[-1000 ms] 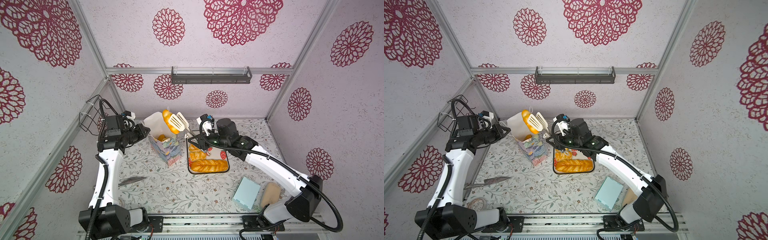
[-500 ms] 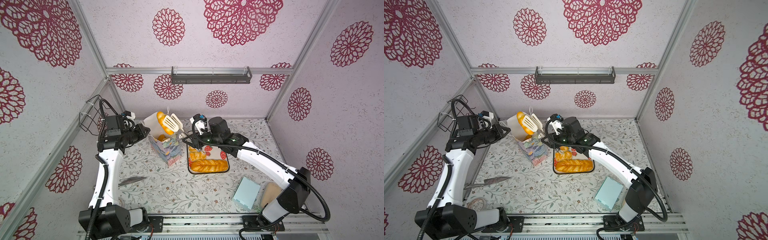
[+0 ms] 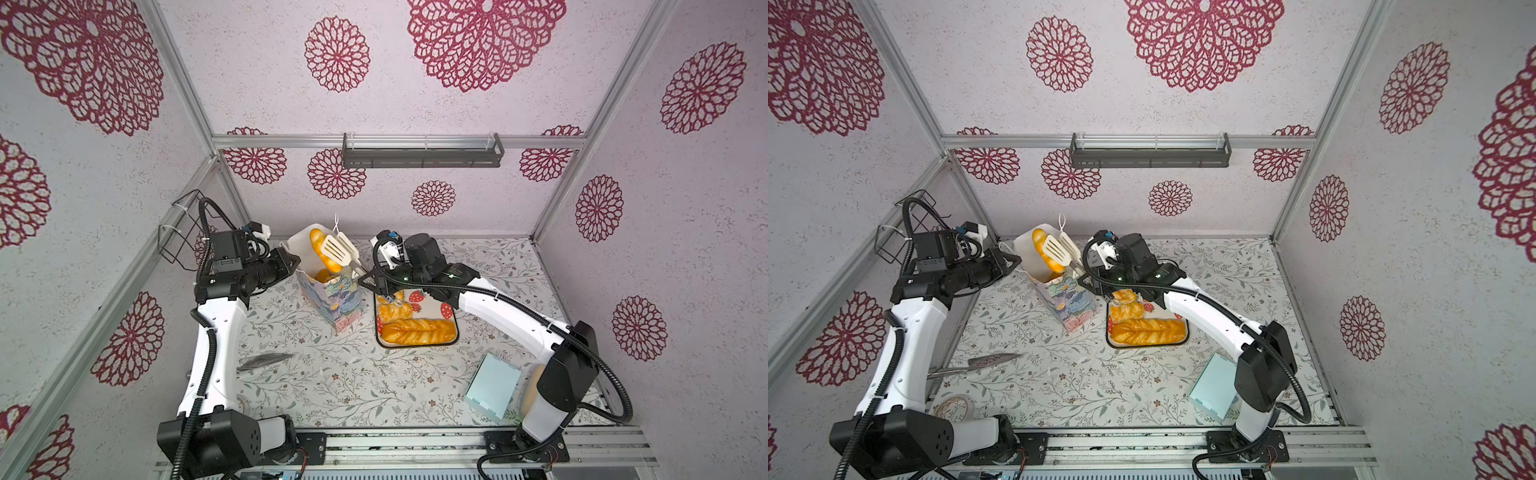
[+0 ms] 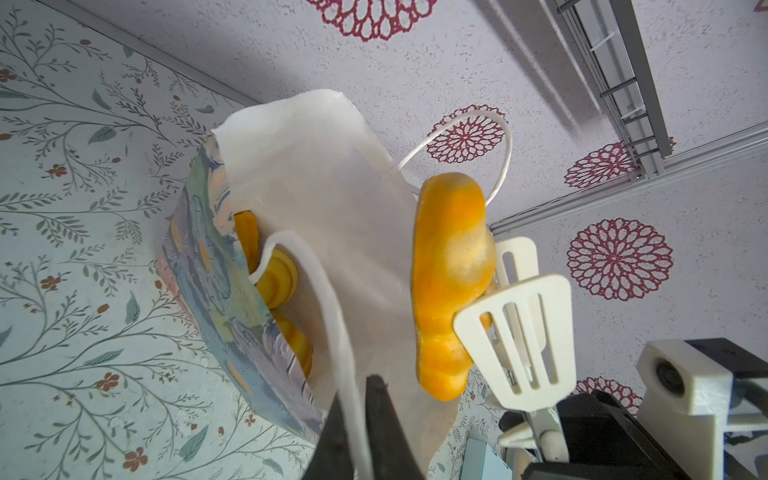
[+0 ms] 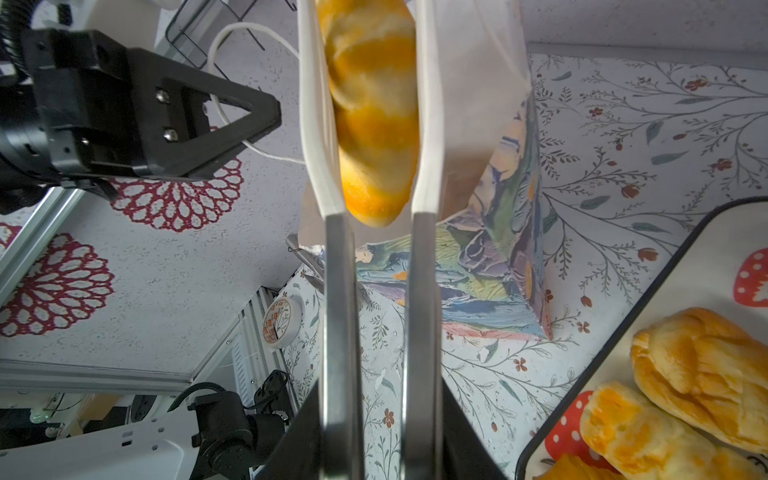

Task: Place the fake bread into the paper bag
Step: 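Lower the croissant into the bag and open the tongs, then withdraw the empty tongs from the bag back over the tray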

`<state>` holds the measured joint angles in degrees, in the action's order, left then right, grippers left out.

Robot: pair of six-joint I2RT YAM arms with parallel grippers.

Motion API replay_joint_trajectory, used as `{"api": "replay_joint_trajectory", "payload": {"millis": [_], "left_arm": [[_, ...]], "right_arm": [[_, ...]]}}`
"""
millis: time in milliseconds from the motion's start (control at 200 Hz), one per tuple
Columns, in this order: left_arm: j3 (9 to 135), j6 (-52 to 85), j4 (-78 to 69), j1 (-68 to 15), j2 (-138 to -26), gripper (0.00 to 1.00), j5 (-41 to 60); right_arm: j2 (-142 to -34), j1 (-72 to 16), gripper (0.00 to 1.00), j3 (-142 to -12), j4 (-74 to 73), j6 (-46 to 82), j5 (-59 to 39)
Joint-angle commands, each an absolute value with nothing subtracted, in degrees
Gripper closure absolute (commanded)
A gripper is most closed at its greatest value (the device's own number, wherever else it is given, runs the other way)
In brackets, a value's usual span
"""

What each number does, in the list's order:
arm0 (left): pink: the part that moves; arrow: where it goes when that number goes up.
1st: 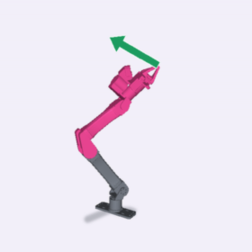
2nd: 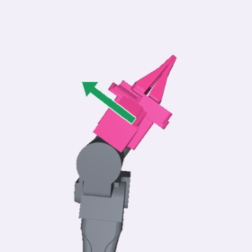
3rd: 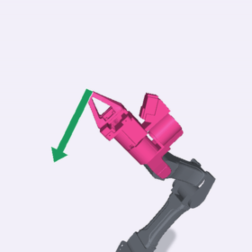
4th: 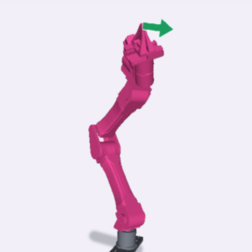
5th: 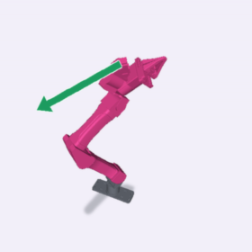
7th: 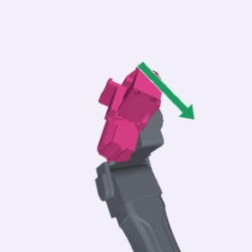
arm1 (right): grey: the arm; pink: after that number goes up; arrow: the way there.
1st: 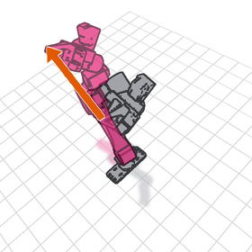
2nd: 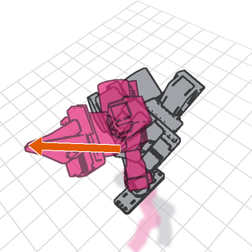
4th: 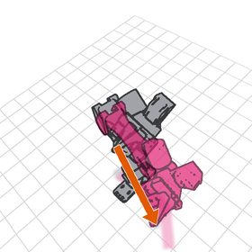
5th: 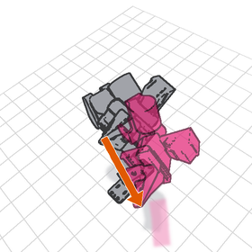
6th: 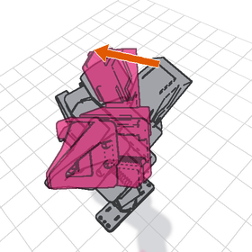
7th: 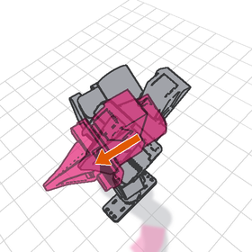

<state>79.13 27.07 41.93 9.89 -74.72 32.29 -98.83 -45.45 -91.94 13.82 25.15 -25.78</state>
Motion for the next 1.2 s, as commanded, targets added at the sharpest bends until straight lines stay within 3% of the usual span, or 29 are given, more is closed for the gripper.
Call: {"api": "replay_joint_trajectory", "payload": {"millis": [0,525,1191], "left_arm": [[80.42,26.87,41.87,9.66,-74.78,0.89,32.08],[81.22,27.47,41.74,9.53,-75.41,0.89,32.17],[81.05,27.26,41.92,9.44,-75.06,0.89,32.00]], "right_arm": [[-97.34,-45.88,0.64,-94.50,10.72,25.71,-27.06],[-96.06,-45.96,0.53,-93.34,11.43,24.95,-26.44],[-90.96,-45.87,0.53,-93.35,16.64,20.61,-21.00]]}}
